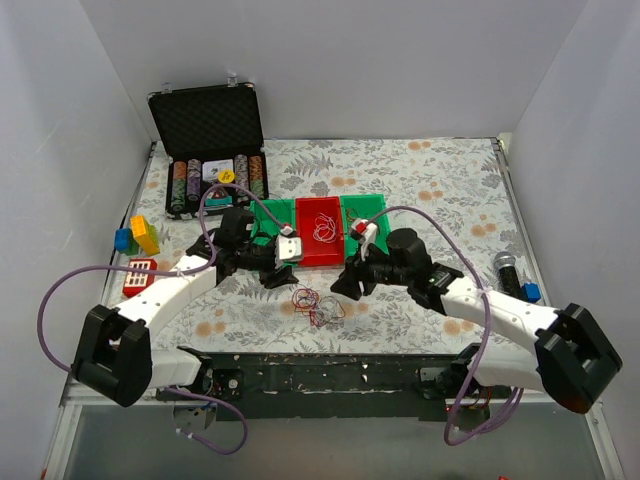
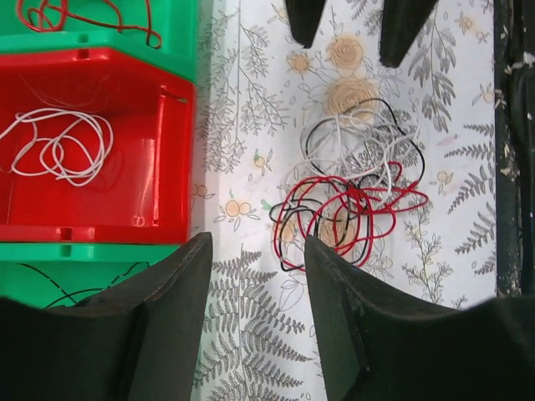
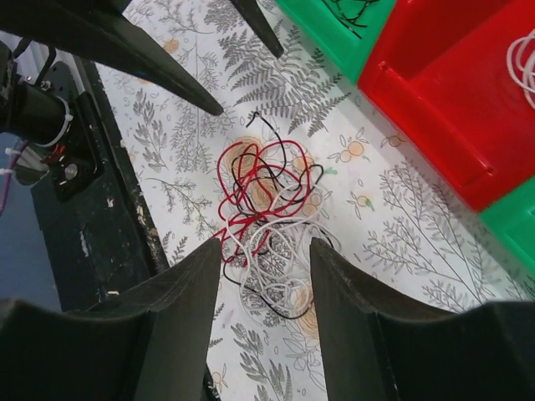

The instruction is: Untangle the cables

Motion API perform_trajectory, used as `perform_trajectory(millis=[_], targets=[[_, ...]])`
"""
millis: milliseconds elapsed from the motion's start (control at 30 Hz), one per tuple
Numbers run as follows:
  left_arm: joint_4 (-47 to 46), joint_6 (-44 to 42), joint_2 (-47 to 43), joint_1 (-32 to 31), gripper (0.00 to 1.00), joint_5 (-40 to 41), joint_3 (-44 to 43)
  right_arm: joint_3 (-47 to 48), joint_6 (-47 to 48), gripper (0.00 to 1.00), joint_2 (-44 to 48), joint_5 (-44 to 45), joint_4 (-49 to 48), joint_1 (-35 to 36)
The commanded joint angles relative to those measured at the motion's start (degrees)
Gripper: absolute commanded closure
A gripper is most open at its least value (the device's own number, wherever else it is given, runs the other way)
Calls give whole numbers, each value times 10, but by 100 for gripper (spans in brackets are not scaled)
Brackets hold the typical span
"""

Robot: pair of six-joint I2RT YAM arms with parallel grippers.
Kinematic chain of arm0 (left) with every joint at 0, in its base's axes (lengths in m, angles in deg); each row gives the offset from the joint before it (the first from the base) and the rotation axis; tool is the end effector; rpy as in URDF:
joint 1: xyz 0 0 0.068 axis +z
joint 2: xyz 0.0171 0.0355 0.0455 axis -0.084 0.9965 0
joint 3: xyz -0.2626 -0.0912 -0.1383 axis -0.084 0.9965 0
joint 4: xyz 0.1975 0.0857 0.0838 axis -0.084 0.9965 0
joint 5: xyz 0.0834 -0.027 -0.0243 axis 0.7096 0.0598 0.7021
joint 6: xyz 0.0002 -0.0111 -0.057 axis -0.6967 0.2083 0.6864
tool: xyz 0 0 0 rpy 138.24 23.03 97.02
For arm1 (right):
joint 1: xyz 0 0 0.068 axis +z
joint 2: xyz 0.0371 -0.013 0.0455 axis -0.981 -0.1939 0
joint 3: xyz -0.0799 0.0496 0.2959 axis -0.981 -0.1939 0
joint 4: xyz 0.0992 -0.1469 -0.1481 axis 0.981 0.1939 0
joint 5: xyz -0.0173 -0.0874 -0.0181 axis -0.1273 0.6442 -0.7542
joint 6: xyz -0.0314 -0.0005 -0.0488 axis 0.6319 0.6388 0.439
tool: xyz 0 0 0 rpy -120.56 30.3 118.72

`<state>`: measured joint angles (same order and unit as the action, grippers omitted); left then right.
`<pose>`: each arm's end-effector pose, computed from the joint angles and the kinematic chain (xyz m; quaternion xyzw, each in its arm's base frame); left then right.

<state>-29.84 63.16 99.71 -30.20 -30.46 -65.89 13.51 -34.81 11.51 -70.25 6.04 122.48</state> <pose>0.1790 -0.1180 0.2802 0.3872 0.7838 -0.4065 0.2656 0.1432 0.1584 0.2832 -0.3262 0.7534 0.3968 0.4107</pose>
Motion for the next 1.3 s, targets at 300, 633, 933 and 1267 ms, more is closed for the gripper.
perform_trajectory(millis=[300,633,933,1267], targets=[[-38,-58,-21,-5,60,10,69,111,-11,47,-168,-125,-74,3],[-97,-68,-13,-5,60,29,96,163,17,50,-241,-132,-32,20],[-98,-92,2,-5,72,26,101,192,41,55,-286,-118,6,37],[-95,-111,9,-5,83,21,106,208,50,66,-307,-111,27,50]])
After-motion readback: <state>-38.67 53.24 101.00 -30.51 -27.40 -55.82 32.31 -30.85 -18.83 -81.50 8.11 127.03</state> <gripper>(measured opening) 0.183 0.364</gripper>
